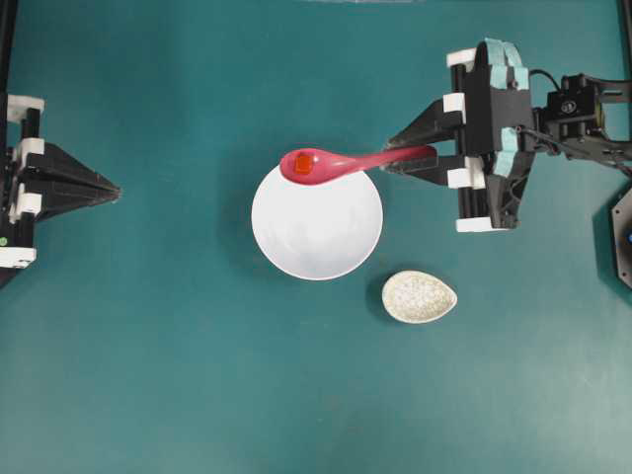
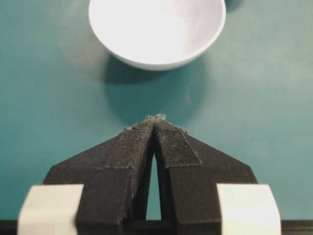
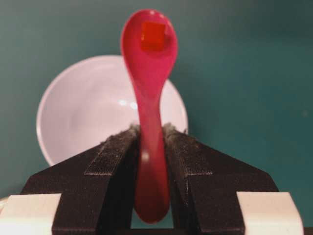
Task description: Grip the spoon and scoop the red block from the bowl with right arm.
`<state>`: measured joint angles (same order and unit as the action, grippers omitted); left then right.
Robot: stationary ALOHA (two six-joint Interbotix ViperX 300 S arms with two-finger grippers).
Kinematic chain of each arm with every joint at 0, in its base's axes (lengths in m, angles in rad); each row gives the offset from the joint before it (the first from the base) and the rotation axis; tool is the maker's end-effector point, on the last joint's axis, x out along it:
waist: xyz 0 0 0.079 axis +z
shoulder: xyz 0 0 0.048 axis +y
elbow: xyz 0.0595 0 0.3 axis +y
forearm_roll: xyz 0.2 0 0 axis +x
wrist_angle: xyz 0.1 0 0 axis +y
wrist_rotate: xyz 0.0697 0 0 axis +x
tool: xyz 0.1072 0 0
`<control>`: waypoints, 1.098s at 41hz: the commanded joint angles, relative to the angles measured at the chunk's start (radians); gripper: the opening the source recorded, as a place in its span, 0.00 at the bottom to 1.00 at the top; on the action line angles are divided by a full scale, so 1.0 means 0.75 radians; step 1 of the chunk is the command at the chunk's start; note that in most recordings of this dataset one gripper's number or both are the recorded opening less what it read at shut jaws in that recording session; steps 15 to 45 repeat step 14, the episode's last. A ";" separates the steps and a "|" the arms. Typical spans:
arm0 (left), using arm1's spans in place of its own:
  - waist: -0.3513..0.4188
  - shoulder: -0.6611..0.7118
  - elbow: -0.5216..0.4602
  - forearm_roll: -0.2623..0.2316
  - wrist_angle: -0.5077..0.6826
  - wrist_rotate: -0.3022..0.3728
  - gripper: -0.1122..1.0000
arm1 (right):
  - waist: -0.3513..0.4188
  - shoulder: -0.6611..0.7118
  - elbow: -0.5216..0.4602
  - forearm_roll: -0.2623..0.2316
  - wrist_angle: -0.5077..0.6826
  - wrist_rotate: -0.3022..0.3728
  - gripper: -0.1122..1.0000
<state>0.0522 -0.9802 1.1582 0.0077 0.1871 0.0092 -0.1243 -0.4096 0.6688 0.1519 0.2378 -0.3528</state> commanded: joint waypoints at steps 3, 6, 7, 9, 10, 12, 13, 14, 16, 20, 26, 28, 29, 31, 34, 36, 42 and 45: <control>-0.002 0.004 -0.018 0.002 -0.004 -0.008 0.10 | -0.002 -0.027 -0.033 -0.002 -0.006 0.002 0.32; -0.002 0.004 -0.018 0.002 -0.004 -0.008 0.10 | -0.002 -0.027 -0.033 -0.002 -0.006 0.002 0.32; -0.002 0.004 -0.018 0.002 -0.004 -0.008 0.10 | 0.000 -0.027 -0.033 -0.002 -0.006 0.002 0.32; -0.002 0.004 -0.018 0.002 -0.004 -0.008 0.10 | -0.002 -0.027 -0.033 -0.002 -0.004 0.002 0.32; -0.002 0.004 -0.018 0.002 -0.004 -0.008 0.10 | -0.002 -0.027 -0.033 -0.002 -0.004 0.000 0.32; -0.002 0.004 -0.018 0.002 -0.004 -0.012 0.10 | -0.002 -0.027 -0.033 -0.002 -0.004 0.000 0.32; -0.002 0.004 -0.018 0.002 -0.006 -0.012 0.10 | 0.000 -0.027 -0.033 -0.002 -0.006 0.002 0.32; -0.002 0.004 -0.018 0.002 -0.006 -0.012 0.10 | 0.000 -0.027 -0.031 -0.002 -0.006 0.002 0.32; -0.002 0.004 -0.018 0.002 -0.006 -0.012 0.10 | 0.000 -0.027 -0.031 -0.002 -0.006 0.002 0.32; -0.002 0.004 -0.018 0.002 -0.006 -0.012 0.10 | 0.000 -0.027 -0.031 -0.002 -0.006 0.002 0.32; -0.002 0.004 -0.018 0.002 -0.006 -0.012 0.10 | 0.000 -0.027 -0.031 -0.002 -0.006 0.002 0.32; -0.002 0.004 -0.018 0.002 -0.006 -0.012 0.10 | 0.000 -0.027 -0.031 -0.002 -0.006 0.002 0.32; -0.002 0.004 -0.018 0.002 -0.006 -0.012 0.10 | 0.000 -0.027 -0.031 -0.002 -0.006 0.002 0.32; -0.002 0.004 -0.018 0.002 -0.006 -0.012 0.10 | 0.000 -0.027 -0.031 -0.002 -0.006 0.002 0.32; -0.002 0.004 -0.018 0.002 -0.006 -0.012 0.10 | 0.000 -0.027 -0.031 -0.002 -0.006 0.002 0.32; -0.002 0.004 -0.018 0.002 -0.006 -0.012 0.10 | 0.000 -0.027 -0.031 -0.002 -0.006 0.002 0.32; -0.002 0.004 -0.018 0.002 -0.006 -0.012 0.10 | 0.000 -0.027 -0.031 -0.002 -0.006 0.002 0.32; -0.002 0.004 -0.018 0.002 -0.006 -0.012 0.10 | 0.000 -0.027 -0.031 -0.002 -0.006 0.002 0.32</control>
